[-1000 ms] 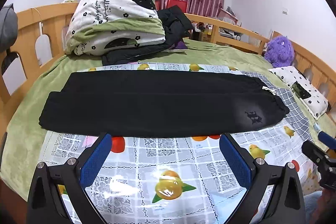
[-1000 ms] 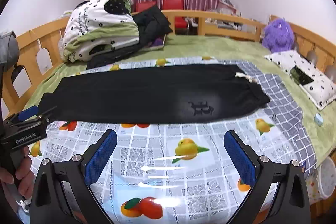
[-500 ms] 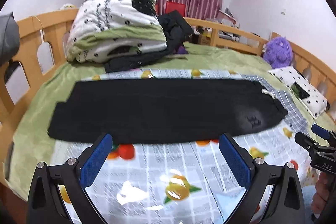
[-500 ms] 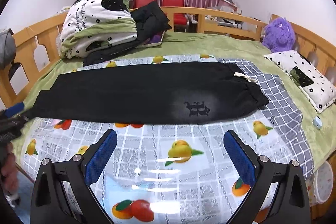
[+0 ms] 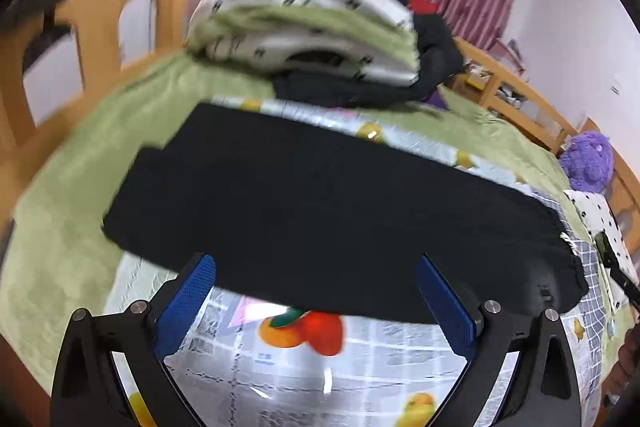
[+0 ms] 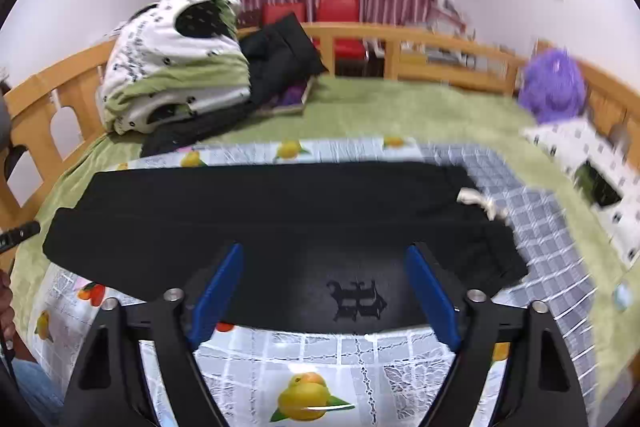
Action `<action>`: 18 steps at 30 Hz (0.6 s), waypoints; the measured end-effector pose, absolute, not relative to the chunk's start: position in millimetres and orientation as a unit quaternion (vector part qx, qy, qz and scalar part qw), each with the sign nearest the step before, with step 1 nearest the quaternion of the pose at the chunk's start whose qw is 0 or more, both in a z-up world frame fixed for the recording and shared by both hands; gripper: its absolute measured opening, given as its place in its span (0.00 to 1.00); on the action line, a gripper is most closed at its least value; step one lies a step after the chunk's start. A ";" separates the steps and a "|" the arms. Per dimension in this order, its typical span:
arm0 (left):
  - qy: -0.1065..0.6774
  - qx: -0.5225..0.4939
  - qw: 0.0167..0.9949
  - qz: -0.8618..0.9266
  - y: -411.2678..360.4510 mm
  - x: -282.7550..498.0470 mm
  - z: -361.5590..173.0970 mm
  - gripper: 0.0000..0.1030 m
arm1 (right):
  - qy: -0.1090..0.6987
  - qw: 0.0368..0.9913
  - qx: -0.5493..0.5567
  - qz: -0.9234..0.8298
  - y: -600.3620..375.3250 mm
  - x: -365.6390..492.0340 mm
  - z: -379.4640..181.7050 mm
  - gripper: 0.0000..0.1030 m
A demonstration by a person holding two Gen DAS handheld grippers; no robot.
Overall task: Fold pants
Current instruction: 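Grasp the waistband edge of the pants with the left gripper while the right gripper grasps it too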
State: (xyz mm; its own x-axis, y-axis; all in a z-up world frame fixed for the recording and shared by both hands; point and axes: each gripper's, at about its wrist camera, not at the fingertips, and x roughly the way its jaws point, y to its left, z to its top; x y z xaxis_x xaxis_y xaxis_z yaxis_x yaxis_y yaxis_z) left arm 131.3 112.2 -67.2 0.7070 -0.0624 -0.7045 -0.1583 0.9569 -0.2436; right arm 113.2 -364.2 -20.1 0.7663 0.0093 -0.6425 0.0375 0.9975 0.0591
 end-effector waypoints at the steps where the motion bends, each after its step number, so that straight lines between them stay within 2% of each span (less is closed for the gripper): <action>1: 0.389 -0.154 0.908 0.028 119.4 133.7 -79.7 0.95 | 0.355 0.933 0.053 -0.008 -373.0 118.0 -32.5 0.77; 5: 0.395 -0.180 0.900 0.042 141.9 130.5 -122.3 0.94 | 0.419 0.902 0.101 -0.023 -404.5 125.3 -75.1 0.69; 7: 0.415 -0.213 0.883 0.053 156.1 134.0 -148.9 0.83 | 0.434 0.894 0.101 -0.054 -418.2 120.8 -92.6 0.69; 10: 0.430 -0.279 0.857 0.049 174.0 141.3 -172.9 0.81 | 0.450 0.879 0.140 -0.073 -437.1 118.7 -111.5 0.69; 14: 0.421 -0.275 0.863 0.056 178.6 141.9 -178.1 0.79 | 0.449 0.863 0.218 -0.077 -452.9 123.2 -129.3 0.69; 18: 0.423 -0.279 0.860 0.058 176.6 145.4 -178.8 0.79 | 0.454 0.852 0.249 -0.080 -451.3 138.2 -151.1 0.69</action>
